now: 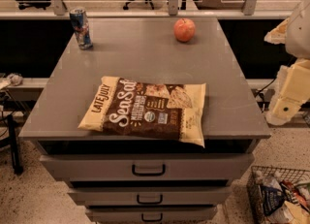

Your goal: Move apple near brown chip bag

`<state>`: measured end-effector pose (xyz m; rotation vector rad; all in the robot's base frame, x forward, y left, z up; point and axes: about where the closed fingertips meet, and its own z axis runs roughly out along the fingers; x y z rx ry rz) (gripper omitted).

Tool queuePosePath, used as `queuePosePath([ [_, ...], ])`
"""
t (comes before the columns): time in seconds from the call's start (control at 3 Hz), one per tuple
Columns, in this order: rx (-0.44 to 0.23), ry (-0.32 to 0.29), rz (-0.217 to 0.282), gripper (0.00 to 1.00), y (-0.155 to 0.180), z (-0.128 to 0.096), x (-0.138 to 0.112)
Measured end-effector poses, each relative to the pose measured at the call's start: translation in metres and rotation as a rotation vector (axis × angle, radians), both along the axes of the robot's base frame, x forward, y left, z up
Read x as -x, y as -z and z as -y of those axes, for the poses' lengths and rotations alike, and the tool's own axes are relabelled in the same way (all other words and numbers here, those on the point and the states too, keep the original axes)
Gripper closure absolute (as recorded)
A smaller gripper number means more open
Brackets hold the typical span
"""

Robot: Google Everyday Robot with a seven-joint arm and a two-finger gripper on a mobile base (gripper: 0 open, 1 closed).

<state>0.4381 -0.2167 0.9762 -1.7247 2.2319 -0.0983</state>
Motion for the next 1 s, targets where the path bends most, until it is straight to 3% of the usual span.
queuePosePath([
  [0.33, 0.000, 0.000, 0.000, 0.00, 0.000, 0.000, 0.000],
  [0.67, -0.024, -0.003, 0.036, 0.00, 0.004, -0.008, -0.024],
  [1.0, -0.075, 0.008, 0.106, 0.00, 0.013, -0.019, -0.087],
])
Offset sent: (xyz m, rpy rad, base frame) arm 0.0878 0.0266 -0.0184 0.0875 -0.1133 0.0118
